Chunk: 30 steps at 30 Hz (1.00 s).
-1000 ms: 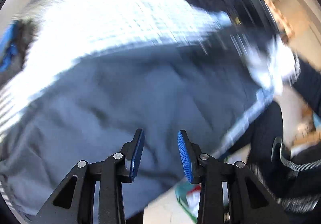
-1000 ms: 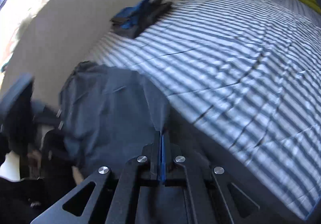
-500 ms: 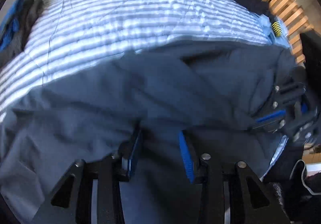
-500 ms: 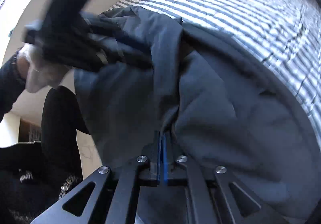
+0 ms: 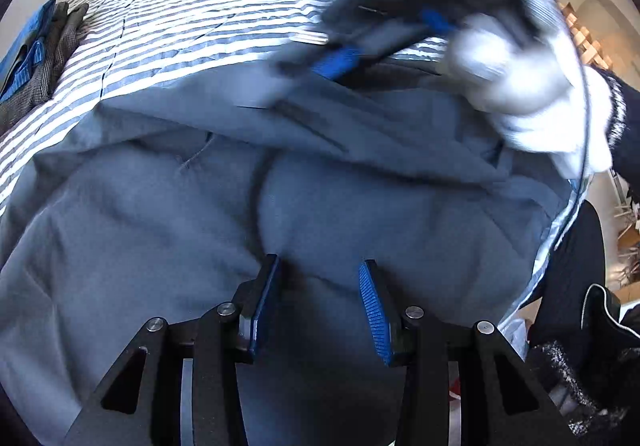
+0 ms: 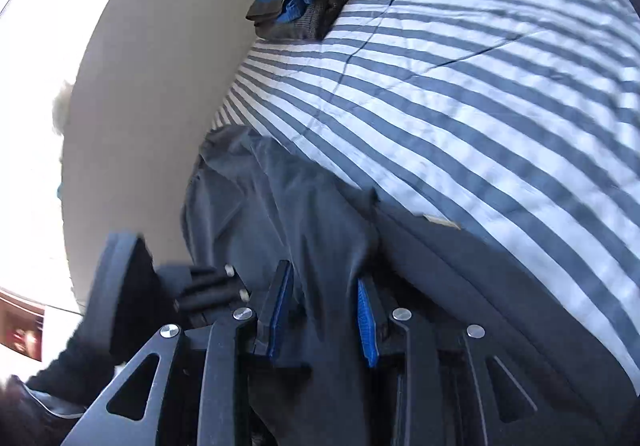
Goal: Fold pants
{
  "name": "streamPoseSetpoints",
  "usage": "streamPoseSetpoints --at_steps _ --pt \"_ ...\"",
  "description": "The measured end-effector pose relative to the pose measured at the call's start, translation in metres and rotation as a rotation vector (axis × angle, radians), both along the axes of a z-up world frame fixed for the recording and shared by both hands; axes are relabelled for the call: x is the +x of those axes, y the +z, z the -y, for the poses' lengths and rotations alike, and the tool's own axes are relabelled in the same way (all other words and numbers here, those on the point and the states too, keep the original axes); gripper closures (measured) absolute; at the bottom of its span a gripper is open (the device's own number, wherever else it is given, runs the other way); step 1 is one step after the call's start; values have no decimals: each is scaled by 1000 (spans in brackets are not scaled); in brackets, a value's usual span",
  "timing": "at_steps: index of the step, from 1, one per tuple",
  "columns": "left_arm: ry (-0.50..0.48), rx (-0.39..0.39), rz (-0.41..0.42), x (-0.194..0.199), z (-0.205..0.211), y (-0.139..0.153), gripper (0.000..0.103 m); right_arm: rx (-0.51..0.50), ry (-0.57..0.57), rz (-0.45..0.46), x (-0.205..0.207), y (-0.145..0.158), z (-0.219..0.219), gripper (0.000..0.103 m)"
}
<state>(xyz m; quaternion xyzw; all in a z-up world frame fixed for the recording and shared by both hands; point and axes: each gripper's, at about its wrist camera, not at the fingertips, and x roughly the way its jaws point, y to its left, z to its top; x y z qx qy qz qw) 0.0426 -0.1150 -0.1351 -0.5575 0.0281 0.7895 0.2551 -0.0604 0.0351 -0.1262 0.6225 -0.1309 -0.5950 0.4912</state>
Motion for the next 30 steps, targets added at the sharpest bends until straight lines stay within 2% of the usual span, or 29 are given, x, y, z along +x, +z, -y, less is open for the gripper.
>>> streamPoseSetpoints --at_steps 3,5,6,8,9,11,12,13,14,15,17,20,23,25,28,29,30 --pt "-2 35 -1 4 1 0 49 -75 -60 76 -20 -7 26 74" --pt "-27 25 -27 11 -3 0 44 -68 -152 8 -26 4 35 74" --pt "-43 12 -41 15 -6 0 42 -79 -206 -55 -28 17 35 75" --pt "-71 2 -56 23 -10 0 38 -105 -238 -159 -30 42 30 75" --pt "-79 5 -55 25 -11 1 34 -66 -226 -227 -30 49 32 75" --pt "-100 3 -49 29 -15 0 30 76 -234 -347 -33 47 40 75" --pt "-107 -3 -49 30 -16 1 29 149 -205 -357 -40 40 44 75" --pt "-115 -8 -46 32 -16 1 29 185 -183 -329 -47 35 43 75" --pt "-118 -7 -36 32 -16 2 29 219 -179 -298 -54 32 40 75" --pt "-111 1 -19 33 -14 3 29 244 -212 -312 -59 37 30 75" --pt "-78 32 7 32 -5 9 35 215 -252 -341 -58 56 3 75" --pt "-17 69 1 31 8 23 36 186 -294 -390 -37 90 -52 75" --pt "-11 76 -29 40 5 40 38 172 -383 -419 2 118 -134 75" --pt "-45 71 -49 39 0 48 37 213 -467 -455 25 131 -184 75" --pt "-109 81 -56 30 -34 54 37 323 -627 -493 73 143 -273 75" --pt "-144 79 -55 33 -58 55 37 359 -684 -490 87 143 -301 75" --pt "-246 75 -48 24 -72 48 37 388 -753 -473 104 143 -335 75"
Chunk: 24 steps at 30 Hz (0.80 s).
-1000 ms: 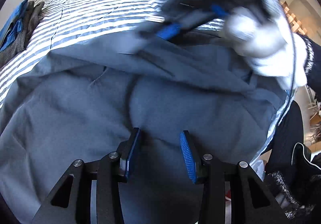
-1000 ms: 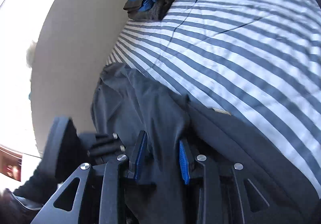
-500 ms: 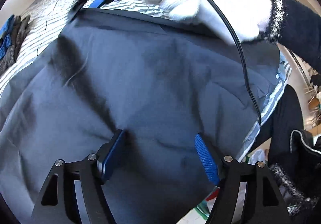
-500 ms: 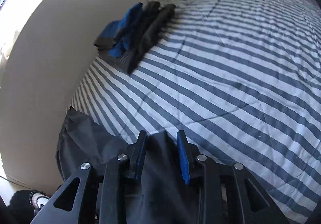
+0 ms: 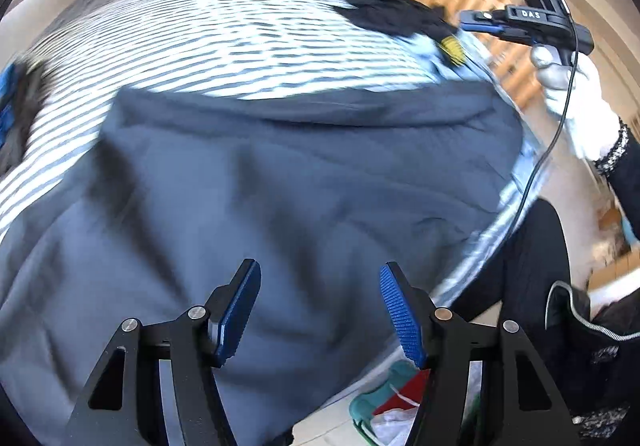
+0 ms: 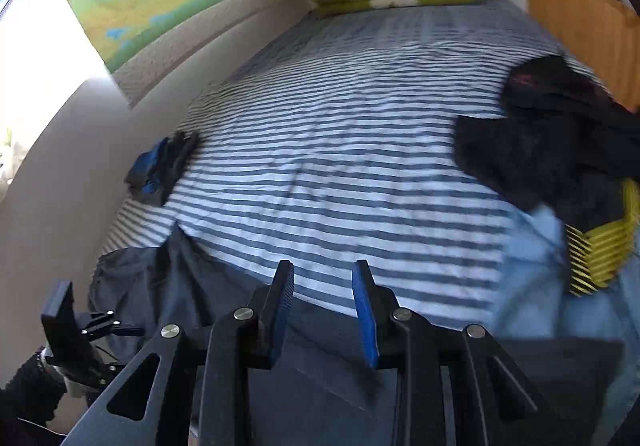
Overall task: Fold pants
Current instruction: 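Grasp the elastic trousers waistband with the right gripper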
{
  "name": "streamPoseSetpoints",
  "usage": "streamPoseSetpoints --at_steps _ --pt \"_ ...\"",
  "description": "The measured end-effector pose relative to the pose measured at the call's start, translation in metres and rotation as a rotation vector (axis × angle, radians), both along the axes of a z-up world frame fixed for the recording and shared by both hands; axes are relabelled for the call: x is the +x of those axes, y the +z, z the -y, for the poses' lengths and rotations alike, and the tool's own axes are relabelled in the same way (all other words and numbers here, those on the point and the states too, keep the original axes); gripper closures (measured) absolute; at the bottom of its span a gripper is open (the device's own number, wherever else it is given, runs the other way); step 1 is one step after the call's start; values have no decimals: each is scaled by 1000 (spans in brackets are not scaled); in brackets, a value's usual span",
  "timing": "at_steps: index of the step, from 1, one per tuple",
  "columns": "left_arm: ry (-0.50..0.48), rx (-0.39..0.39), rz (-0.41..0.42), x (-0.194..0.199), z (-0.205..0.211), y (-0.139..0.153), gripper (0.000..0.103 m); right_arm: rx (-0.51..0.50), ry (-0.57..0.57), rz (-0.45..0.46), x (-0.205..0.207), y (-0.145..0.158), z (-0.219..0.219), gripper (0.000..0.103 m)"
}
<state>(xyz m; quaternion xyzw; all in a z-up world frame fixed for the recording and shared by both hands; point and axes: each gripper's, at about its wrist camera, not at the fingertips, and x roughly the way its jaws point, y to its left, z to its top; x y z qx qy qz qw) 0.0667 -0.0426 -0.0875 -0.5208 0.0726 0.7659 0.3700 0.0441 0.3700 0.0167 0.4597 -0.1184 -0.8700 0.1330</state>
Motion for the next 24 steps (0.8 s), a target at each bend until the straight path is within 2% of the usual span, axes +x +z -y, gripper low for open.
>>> streamPoseSetpoints --at_steps 3,6,9,12,13,15,16,17,19,21,24 --pt "-77 -9 6 4 -46 -3 37 14 -157 23 41 -7 -73 75" --pt "-84 2 26 -15 -69 2 37 6 -226 44 66 -17 -109 75" --pt "-70 -23 58 -50 -98 -6 38 -23 -226 76 74 -29 -123 76" --pt "-96 -63 122 -75 -116 -18 39 -72 -157 121 77 -44 -126 76" --pt "-99 -86 124 -82 -122 -23 39 -55 -138 137 78 -51 -123 76" --pt "-69 -192 38 -101 -134 -29 39 55 -133 191 79 -69 -117 77" --pt "-43 -234 -8 -107 -135 -28 39 123 -143 226 82 -81 -118 79" --pt "10 -259 -35 -116 -133 -26 39 149 -143 250 84 -86 -122 83" --pt "47 -220 9 -126 -124 -21 39 97 -138 228 89 -79 -132 84" --pt "28 -212 7 -119 -120 -13 39 54 -146 151 90 -56 -142 84" --pt "-7 -205 36 -101 -117 -10 39 73 -171 72 70 -29 -155 82"
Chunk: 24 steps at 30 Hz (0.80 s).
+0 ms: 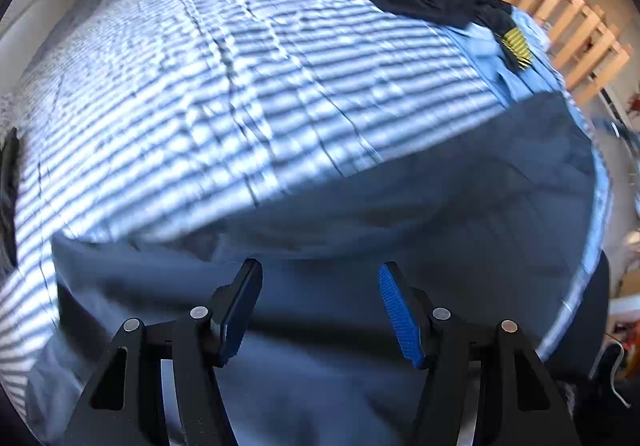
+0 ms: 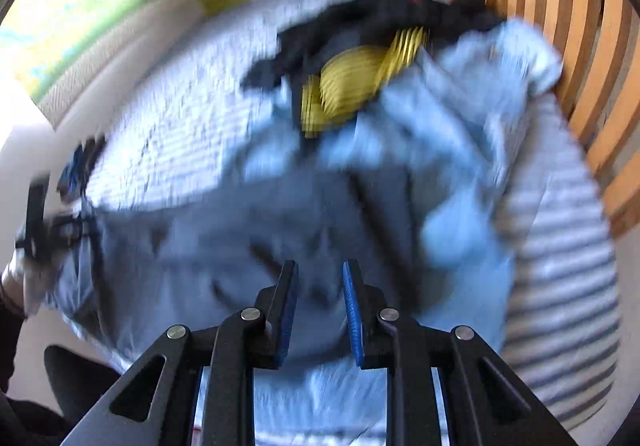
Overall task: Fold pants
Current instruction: 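Grasp the elastic trousers waistband with the right gripper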
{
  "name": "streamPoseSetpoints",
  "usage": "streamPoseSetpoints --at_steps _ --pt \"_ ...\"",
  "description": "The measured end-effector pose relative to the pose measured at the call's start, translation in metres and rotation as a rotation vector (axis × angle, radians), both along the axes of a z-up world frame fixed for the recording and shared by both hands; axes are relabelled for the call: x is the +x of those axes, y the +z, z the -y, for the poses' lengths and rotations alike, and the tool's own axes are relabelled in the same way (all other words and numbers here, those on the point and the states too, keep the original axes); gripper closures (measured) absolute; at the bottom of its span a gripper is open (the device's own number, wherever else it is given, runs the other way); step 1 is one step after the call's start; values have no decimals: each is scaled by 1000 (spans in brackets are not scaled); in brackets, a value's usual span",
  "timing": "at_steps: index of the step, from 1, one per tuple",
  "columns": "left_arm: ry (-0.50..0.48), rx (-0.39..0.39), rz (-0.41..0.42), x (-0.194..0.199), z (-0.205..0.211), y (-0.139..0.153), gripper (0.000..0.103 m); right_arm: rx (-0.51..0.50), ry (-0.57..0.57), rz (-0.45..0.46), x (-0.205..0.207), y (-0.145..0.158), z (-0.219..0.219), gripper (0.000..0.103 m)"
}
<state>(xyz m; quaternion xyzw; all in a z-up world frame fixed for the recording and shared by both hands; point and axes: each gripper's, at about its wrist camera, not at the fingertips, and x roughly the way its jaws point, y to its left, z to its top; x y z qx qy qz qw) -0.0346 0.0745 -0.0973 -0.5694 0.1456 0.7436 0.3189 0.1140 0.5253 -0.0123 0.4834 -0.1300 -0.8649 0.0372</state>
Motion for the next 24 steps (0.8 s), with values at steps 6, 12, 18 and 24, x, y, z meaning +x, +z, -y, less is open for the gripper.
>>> streamPoseSetpoints --at_steps 6,12,18,24 --pt "-68 8 53 42 4 -12 39 -20 56 105 -64 -31 -2 81" --pt "-57 -9 57 40 4 -20 39 12 91 89 -63 -51 14 92" --pt "-11 7 20 3 -2 -15 39 57 -19 -40 -37 -13 -5 99" --pt "-6 -8 37 -12 -7 -25 39 -12 -80 51 -51 -38 -30 93"
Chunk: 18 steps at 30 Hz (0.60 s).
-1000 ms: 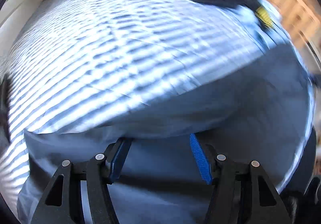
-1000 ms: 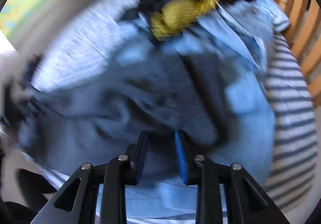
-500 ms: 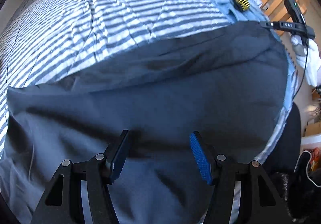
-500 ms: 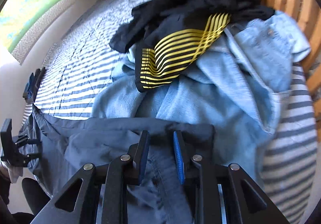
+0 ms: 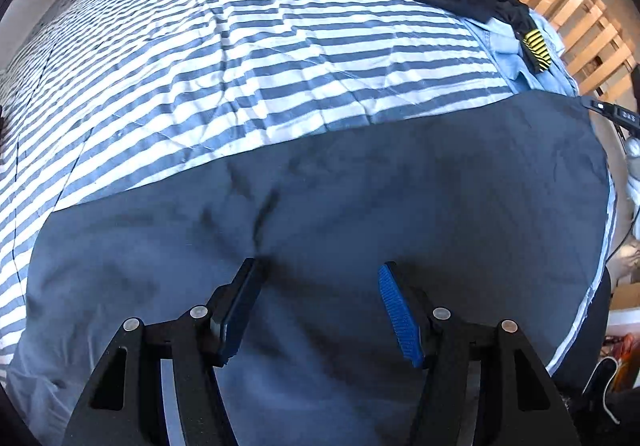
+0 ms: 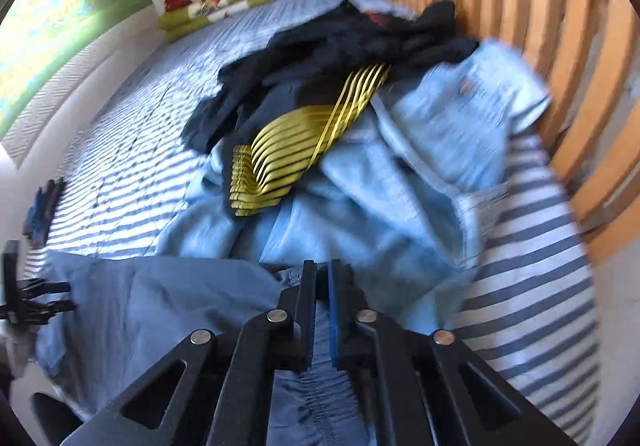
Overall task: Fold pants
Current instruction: 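Grasp the elastic trousers waistband with the right gripper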
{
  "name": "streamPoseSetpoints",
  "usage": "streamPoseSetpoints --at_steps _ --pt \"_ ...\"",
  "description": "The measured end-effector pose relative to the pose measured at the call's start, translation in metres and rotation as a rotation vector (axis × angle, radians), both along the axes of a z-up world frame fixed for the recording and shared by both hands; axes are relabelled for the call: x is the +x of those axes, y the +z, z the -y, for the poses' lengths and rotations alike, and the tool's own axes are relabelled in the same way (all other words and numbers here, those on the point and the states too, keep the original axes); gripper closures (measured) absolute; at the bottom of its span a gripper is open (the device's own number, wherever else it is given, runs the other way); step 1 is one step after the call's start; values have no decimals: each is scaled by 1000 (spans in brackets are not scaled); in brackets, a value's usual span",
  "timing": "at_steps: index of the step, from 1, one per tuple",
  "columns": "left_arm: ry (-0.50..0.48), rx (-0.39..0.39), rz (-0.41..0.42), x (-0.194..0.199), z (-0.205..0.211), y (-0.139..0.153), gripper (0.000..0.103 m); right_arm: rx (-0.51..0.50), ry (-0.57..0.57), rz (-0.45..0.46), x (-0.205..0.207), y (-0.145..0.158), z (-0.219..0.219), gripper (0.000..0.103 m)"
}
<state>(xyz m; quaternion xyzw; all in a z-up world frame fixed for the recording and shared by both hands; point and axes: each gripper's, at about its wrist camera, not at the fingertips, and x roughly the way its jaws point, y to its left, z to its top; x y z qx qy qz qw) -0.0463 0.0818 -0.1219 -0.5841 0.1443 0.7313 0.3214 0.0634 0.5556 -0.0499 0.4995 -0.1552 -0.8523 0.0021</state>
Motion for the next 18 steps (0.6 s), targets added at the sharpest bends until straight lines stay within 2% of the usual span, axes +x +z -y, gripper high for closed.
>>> streamPoseSetpoints --at_steps 2,4,7,9,10,12,13,15,18 --pt "-40 9 -15 16 3 10 39 12 -18 -15 4 2 -5 82" --pt "-59 24 -27 34 9 21 39 -27 -37 -45 16 6 -19 70" --pt "-123 30 -27 71 22 31 38 -107 -42 -26 32 0 -34 70" --pt "-157 7 9 92 28 24 38 -132 -42 -1 44 -7 -38 70" --pt "-166 -14 20 98 30 19 38 -147 -38 13 47 -12 -38 70" --pt "-177 -111 8 111 35 1 38 -178 -28 39 54 -22 -35 70" --pt "-205 -122 1 113 37 -2 38 -183 -31 43 56 -26 -33 70" --pt "-168 -94 10 112 40 3 38 -208 -47 49 56 -33 -34 68" --pt "-166 -58 -3 113 37 18 38 -267 -43 41 51 -40 -36 57"
